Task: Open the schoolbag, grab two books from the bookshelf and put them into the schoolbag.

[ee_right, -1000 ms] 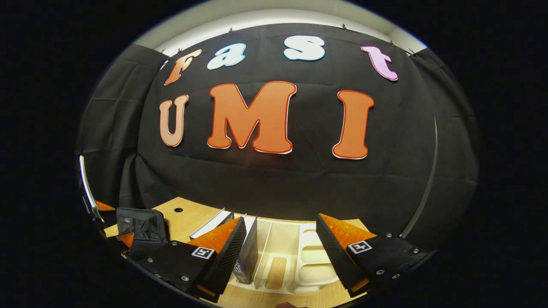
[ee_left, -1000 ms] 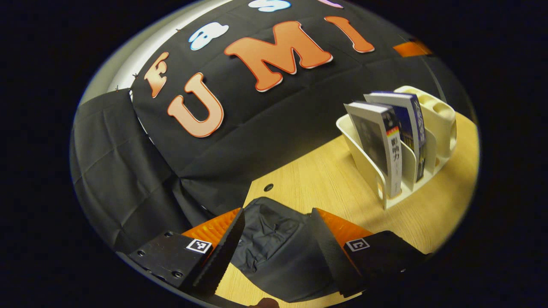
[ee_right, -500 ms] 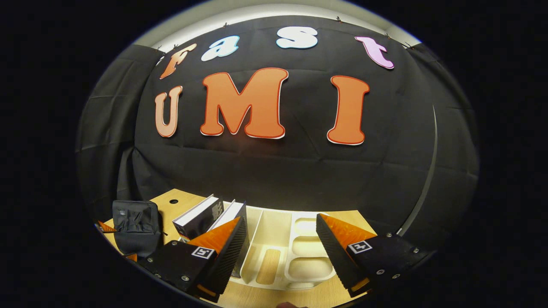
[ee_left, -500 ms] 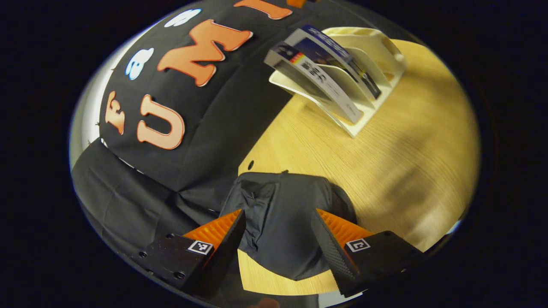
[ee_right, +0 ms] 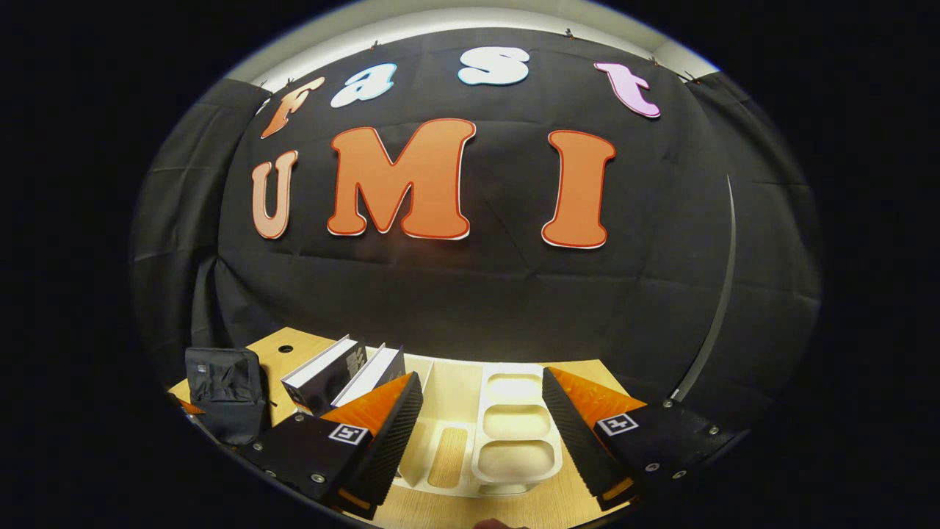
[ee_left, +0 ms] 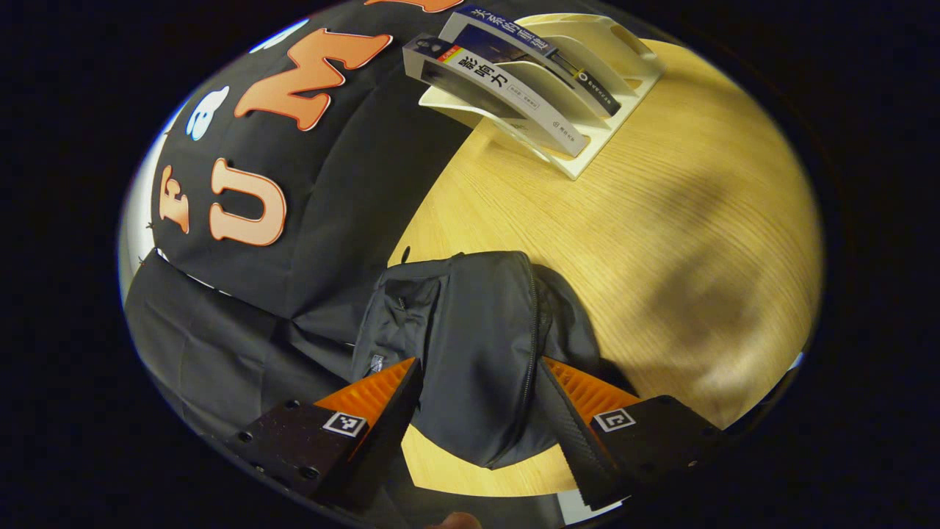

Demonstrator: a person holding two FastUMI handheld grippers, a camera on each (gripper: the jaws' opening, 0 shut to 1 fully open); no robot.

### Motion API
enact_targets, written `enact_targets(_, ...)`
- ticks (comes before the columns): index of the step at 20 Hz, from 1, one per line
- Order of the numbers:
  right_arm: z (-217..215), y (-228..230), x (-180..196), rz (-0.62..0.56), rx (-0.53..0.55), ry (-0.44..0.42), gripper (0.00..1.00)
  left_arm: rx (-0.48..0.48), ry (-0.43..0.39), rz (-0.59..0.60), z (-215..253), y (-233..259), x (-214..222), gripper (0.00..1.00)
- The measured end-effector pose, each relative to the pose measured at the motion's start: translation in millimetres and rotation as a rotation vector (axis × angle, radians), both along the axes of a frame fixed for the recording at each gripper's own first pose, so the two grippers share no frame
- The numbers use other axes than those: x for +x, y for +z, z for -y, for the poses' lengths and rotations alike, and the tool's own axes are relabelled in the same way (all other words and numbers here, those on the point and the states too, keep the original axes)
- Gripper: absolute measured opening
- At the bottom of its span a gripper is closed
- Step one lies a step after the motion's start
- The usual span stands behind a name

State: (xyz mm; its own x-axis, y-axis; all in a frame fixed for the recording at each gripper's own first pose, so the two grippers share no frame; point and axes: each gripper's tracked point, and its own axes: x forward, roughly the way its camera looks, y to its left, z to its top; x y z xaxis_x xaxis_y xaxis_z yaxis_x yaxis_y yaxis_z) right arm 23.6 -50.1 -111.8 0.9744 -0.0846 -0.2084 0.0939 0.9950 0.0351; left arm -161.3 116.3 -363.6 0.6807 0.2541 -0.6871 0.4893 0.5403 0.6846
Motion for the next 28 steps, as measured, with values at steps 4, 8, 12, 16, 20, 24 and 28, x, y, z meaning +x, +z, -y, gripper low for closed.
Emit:
enact_targets(4, 0.2, 1.2, -0.5, -0.004, -0.004, -0.006, 0.97, 0.023, 0.024, 0.037, -20.4, 11.0, 17.7, 0.95)
enact_targets(8, -4.5, 10.7, -2.1, 0.003, -0.022, -0.006, 0.97, 0.026, 0.031, 0.032, -42.1, 7.3, 49.9, 0.95)
enact_targets(12, -23.9, 21.4, -2.5, -0.014, -0.037, 0.032, 0.97, -0.045, 0.013, -0.007, -48.1, 10.6, 71.8, 0.66)
enact_targets(16, -54.2, 29.7, -2.1, -0.049, -0.04, 0.075, 0.97, -0.064, -0.085, -0.045, -50.9, 27.5, 89.5, 0.26)
enact_targets(20, -82.7, 41.1, 4.4, -0.087, -0.024, 0.095, 0.97, -0.154, -0.131, -0.133, -61.6, 38.8, 101.3, 0.14)
enact_targets(24, -107.2, 61.4, 15.2, -0.109, -0.081, 0.097, 0.97, -0.249, -0.174, -0.173, -77.0, 67.6, 116.8, 0.1)
enact_targets(28, -134.2, 74.1, 26.6, -0.176, -0.14, 0.108, 0.97, -0.296, -0.277, -0.219, -85.1, 89.7, 133.5, 0.1)
